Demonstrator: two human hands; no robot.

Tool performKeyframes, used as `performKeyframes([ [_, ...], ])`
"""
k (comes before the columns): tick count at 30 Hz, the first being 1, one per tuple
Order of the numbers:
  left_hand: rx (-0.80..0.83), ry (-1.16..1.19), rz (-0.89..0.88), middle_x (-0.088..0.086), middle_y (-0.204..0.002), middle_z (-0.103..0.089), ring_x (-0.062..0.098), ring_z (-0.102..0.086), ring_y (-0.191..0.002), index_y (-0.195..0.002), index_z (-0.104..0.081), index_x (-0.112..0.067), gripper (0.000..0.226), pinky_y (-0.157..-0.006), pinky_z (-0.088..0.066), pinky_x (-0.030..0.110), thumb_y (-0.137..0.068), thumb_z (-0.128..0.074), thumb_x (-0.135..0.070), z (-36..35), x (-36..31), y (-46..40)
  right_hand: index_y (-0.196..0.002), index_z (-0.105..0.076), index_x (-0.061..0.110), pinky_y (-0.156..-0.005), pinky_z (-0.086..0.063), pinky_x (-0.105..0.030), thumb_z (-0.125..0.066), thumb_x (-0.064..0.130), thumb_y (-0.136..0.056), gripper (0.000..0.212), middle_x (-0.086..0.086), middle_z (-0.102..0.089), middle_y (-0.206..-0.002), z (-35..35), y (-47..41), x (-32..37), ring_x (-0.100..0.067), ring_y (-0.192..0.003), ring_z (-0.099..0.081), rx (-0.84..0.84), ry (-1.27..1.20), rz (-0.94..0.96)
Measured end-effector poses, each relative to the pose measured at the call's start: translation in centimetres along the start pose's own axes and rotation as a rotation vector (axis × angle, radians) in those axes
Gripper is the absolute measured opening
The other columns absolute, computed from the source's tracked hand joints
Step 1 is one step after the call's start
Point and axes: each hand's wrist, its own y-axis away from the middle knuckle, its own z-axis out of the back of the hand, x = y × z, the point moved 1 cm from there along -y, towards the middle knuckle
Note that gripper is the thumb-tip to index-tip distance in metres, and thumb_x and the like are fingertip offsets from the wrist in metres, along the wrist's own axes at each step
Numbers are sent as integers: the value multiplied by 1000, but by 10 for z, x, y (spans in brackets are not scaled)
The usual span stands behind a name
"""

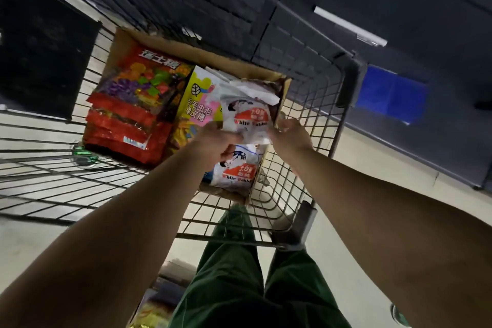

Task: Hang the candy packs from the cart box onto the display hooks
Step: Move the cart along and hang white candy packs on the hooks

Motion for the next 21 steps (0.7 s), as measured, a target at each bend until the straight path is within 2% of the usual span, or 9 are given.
performKeyframes([
  [2,212,154,43,6,-97,-67,16,-65,-77,-131,-55,-16,52,-66,-57,33,-85,-74,1,5,13,9,-122,-58,9,-84,-58,-43,-63,56,-88,57,-11,-68,-114,-7,-2,-2,-29,-95,-67,19,-184,-132],
  [5,446,188,46,8,-126,-66,28,-65,-115,-136,-51,-27,65,-89,-58,43,-84,-65,10,13,23,15,-104,-64,9,-88,-58,-48,-73,60,-76,59,-13,-72,-101,-11,-5,-7,-31,-90,-70,38,-391,-268],
  [8,565,144,57,12,-133,-63,31,-63,-119,-138,-47,-30,76,-88,-60,40,-78,-67,11,24,31,21,-101,-65,11,-88,-57,-53,-81,58,-68,60,-13,-74,-103,-14,-7,-12,-32,-94,-71,89,-595,-372],
  [12,595,-192,73,3,-121,-62,23,-63,-109,-134,-42,-32,73,-92,-59,36,-84,-65,16,38,28,25,-112,-62,6,-82,-59,-42,-75,30,-85,39,-13,-75,-102,-16,0,-17,-28,-87,-73,177,-707,-400],
  [14,626,-485,82,0,-120,-62,21,-63,-110,-138,-44,-28,68,-95,-57,37,-84,-74,1,43,21,25,-111,-62,5,-71,-61,-37,-71,22,-90,29,-15,-74,-102,-17,2,-20,-26,-82,-74,177,-711,-407],
  [16,460,-649,68,1,-111,-66,20,-65,-104,-133,-55,-20,52,-90,-56,37,-87,-76,-32,44,7,15,-108,-61,7,-71,-62,-38,-69,18,-90,22,-16,-73,-103,-16,1,-23,-28,-81,-73,140,-631,-422],
  [17,299,-597,29,2,-104,-67,20,-65,-98,-123,-61,-15,47,-85,-55,36,-88,-71,-46,44,-2,6,-108,-62,9,-78,-61,-44,-70,19,-89,23,-17,-73,-104,-15,0,-25,-31,-84,-73,101,-570,-441],
  [19,-34,-346,-21,6,-94,-63,22,-61,-85,-113,-64,-9,53,-77,-54,37,-89,-65,-57,40,-18,-16,-111,-62,14,-85,-58,-50,-71,25,-86,29,-15,-71,-104,-11,-4,-28,-34,-87,-71,0,-501,-465],
  [21,-154,-208,-32,4,-88,-59,20,-59,-79,-116,-62,-8,59,-73,-55,36,-87,-67,-60,30,-30,-35,-113,-62,15,-84,-58,-48,-71,28,-86,31,-11,-70,-102,-8,-6,-31,-31,-87,-70,-46,-492,-431],
])
